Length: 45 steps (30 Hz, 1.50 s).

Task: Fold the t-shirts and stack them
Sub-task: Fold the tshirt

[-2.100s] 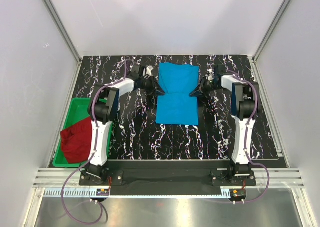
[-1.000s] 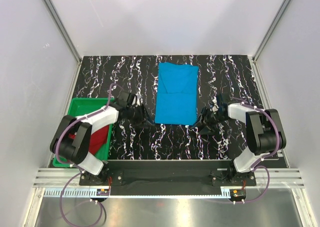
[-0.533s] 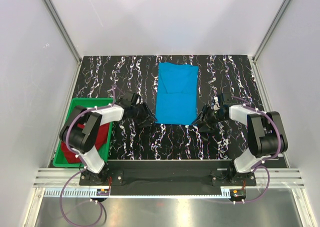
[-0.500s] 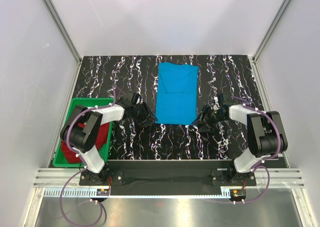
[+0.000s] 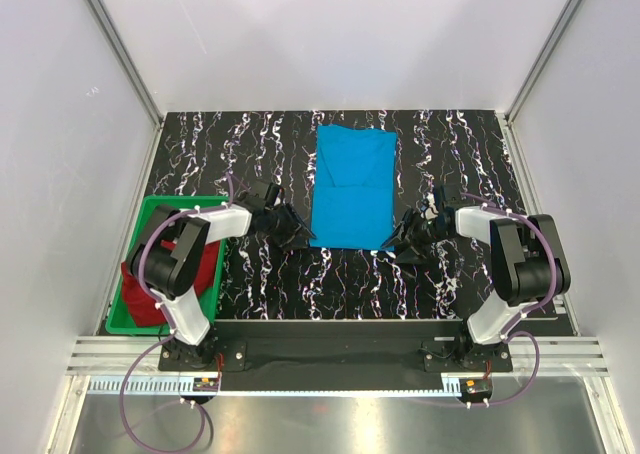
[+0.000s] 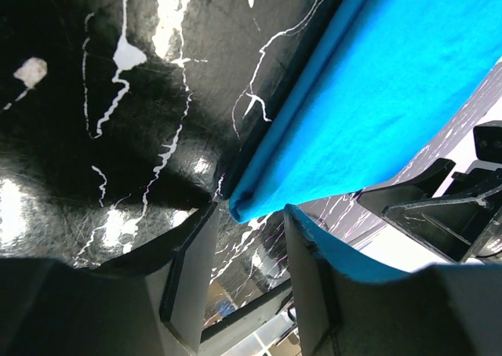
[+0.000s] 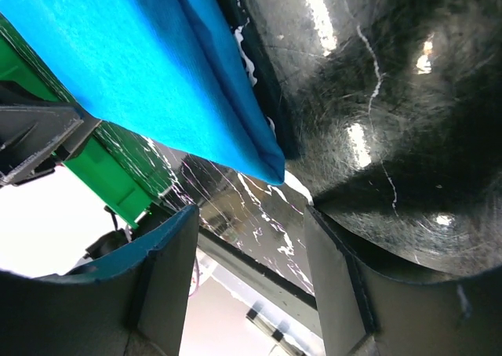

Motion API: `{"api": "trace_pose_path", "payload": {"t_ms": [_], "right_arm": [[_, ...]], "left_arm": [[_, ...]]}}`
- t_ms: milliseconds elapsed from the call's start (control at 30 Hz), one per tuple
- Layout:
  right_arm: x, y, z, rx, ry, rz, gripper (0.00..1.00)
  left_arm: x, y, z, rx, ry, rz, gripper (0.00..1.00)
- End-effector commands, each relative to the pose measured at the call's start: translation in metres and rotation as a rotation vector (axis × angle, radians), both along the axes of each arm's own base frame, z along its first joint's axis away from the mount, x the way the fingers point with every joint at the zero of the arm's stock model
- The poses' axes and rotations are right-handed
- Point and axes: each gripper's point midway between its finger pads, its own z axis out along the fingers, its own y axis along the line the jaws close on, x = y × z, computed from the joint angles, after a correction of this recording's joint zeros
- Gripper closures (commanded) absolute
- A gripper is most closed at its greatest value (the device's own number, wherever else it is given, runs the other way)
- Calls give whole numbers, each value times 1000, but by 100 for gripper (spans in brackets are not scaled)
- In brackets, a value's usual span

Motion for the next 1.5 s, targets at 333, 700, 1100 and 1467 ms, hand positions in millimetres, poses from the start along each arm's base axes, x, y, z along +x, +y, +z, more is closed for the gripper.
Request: {"api": "trace_pose_path", "payload": {"t_ms": [333,700,1100,1467], "right_arm": [[20,-17,-16,-128,-13,-95,37],[25,-22,-20,-170,-4,-111,37],[32,-23,-33,-185,8,-102,49],[16,-25,-34,-200,13,-59,100]], "left_arm": [[-12,15,-32,124,82,-19,61],[-5,9,-31,105,73,-45,80],[-7,7,-34,93,73,-67,97],[-7,4,-16,78,-17,-177,100]]}}
